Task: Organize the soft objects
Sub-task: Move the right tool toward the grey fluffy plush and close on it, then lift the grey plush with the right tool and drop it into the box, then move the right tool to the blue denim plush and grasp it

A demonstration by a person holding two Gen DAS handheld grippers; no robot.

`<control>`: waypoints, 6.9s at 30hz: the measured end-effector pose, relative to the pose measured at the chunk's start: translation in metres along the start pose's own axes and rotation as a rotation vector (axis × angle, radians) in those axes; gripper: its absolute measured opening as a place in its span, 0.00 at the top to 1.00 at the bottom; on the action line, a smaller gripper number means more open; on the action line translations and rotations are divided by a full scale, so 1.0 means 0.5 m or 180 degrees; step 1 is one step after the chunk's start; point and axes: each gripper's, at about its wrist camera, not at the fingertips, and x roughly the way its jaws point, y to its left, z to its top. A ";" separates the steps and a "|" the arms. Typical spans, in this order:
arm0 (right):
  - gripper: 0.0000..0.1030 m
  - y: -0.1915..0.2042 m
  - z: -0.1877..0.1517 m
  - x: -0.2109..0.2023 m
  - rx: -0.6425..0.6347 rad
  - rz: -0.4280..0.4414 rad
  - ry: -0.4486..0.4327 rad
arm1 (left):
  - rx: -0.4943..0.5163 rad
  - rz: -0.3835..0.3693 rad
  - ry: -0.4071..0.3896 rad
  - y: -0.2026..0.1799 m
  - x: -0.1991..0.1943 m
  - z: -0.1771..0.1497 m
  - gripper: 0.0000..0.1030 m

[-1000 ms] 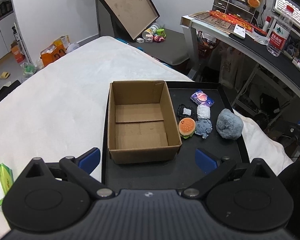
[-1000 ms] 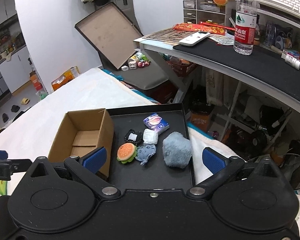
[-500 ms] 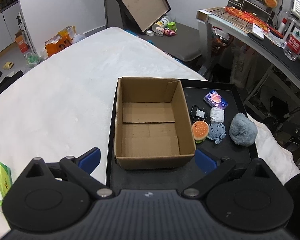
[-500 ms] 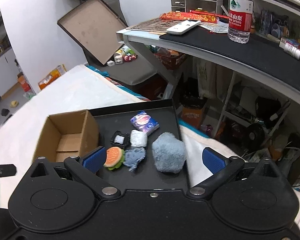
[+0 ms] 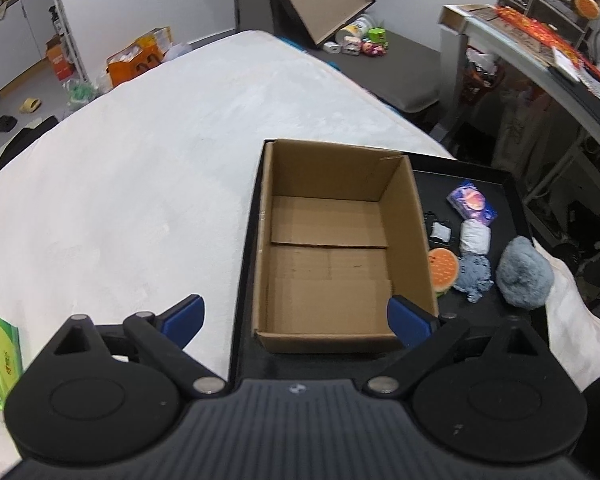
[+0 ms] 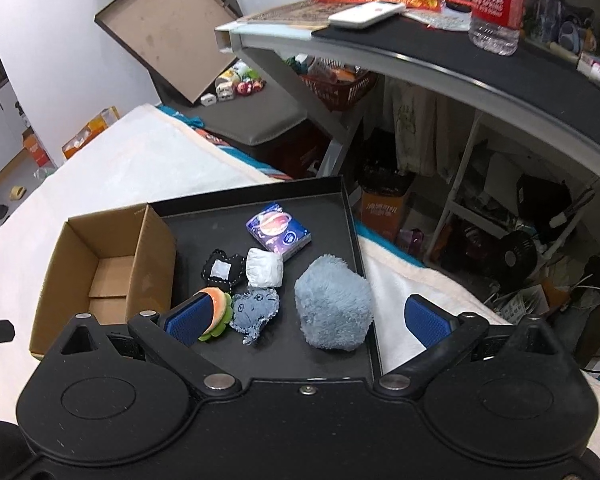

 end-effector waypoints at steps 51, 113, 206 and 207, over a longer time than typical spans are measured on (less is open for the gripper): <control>0.58 -0.016 -0.032 0.220 -0.0101 -0.0421 0.0682 | -0.0119 0.0137 0.0338 0.031 0.175 -0.001 0.81; 0.59 0.209 0.016 0.004 -0.0706 0.0040 0.0036 | -0.0168 -0.0150 0.0297 0.066 0.141 -0.050 0.92; 0.03 0.068 -0.090 0.142 -0.0390 0.0529 -0.0032 | 0.0221 0.0587 0.0406 -0.022 0.125 -0.027 0.37; 0.06 0.063 -0.091 0.148 -0.0371 0.0519 -0.0007 | 0.0224 0.0601 0.0406 -0.023 0.126 -0.027 0.37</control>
